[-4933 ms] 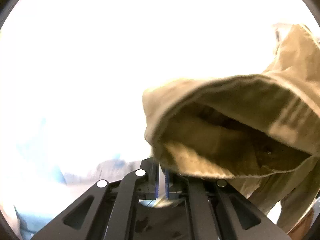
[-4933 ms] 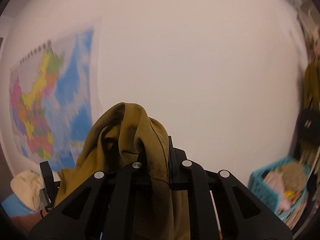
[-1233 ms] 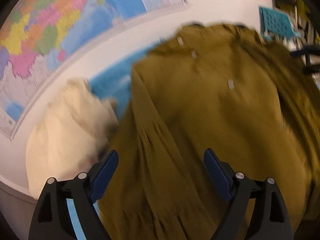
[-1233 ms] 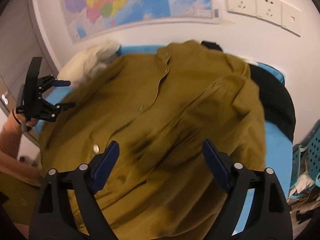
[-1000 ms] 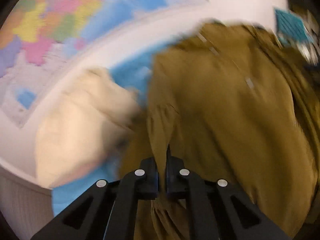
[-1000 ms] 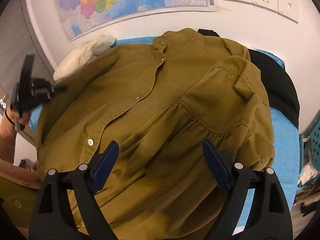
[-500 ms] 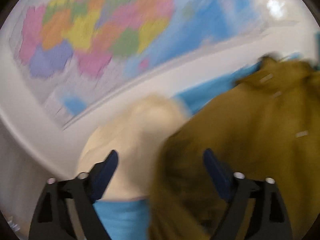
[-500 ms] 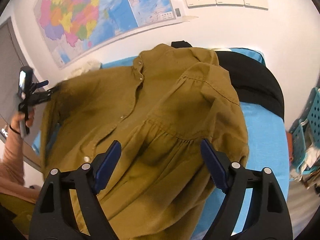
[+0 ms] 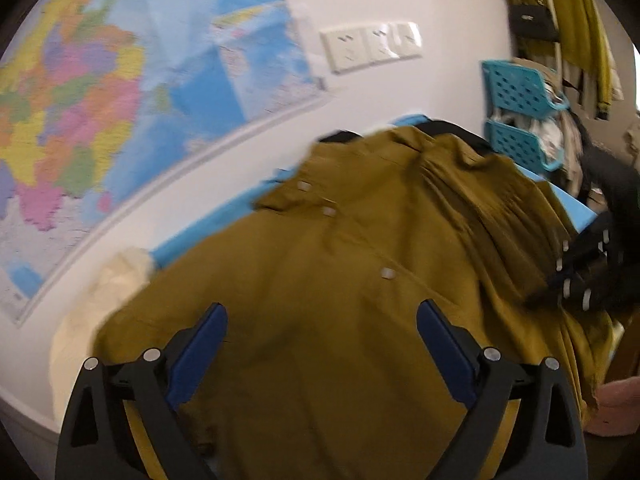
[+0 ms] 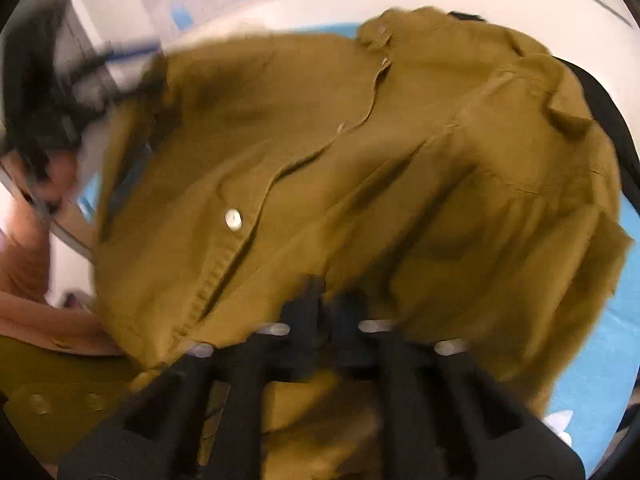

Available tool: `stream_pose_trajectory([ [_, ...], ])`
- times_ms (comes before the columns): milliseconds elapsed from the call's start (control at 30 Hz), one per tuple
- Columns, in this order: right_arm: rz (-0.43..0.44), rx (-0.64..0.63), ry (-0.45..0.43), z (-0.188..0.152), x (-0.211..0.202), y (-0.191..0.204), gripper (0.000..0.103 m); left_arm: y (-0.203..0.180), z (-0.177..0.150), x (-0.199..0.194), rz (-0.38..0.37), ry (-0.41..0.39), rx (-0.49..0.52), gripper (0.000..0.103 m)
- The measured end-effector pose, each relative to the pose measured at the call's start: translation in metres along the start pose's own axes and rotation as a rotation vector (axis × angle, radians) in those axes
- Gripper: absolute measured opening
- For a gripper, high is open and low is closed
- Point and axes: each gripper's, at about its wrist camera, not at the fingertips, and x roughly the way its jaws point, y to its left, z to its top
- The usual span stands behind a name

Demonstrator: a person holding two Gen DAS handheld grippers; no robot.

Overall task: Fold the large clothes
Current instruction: 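Lay the shirt flat on the bed and open both tools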

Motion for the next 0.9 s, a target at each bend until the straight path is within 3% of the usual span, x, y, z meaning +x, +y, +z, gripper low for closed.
stream_pose_trajectory([
  [100,-0.019,0.091,-0.206,0.011,-0.078,-0.034,0.004,-0.017,-0.004,0.006,-0.046,0.014,0.031,0.092],
  [167,-0.082,0.153,-0.326,0.014,-0.13,-0.063,0.004,-0.023,-0.007,0.009,-0.079,0.024,0.049,0.092],
  [233,-0.103,0.208,-0.381,0.012,-0.161,-0.093,0.004,-0.03,-0.011,0.017,-0.086,0.045,0.065,0.092],
  [367,-0.245,0.394,-0.361,-0.01,-0.175,-0.167,0.005,-0.024,-0.028,0.029,-0.056,0.101,0.026,0.092],
  [467,-0.382,0.496,-0.257,-0.031,-0.15,-0.209,0.012,-0.003,-0.047,0.034,-0.017,0.156,-0.055,0.092],
  [567,-0.387,0.642,-0.184,-0.05,-0.126,-0.241,0.03,0.02,-0.064,0.031,0.051,0.197,-0.122,0.092],
  [600,-0.405,0.654,-0.177,-0.054,-0.126,-0.244,0.045,0.032,-0.073,0.028,0.086,0.212,-0.151,0.092],
  [700,-0.514,0.615,-0.23,-0.053,-0.145,-0.223,0.069,0.058,-0.087,0.008,0.166,0.209,-0.212,0.092],
  [733,-0.505,0.587,-0.281,-0.053,-0.158,-0.209,0.071,0.067,-0.09,-0.003,0.185,0.191,-0.234,0.092],
  [800,-0.406,0.505,-0.363,-0.06,-0.177,-0.175,0.071,0.08,-0.095,-0.023,0.221,0.152,-0.267,0.094],
  [900,-0.192,0.37,-0.358,-0.076,-0.181,-0.124,0.08,0.099,-0.103,-0.046,0.305,0.116,-0.316,0.096],
])
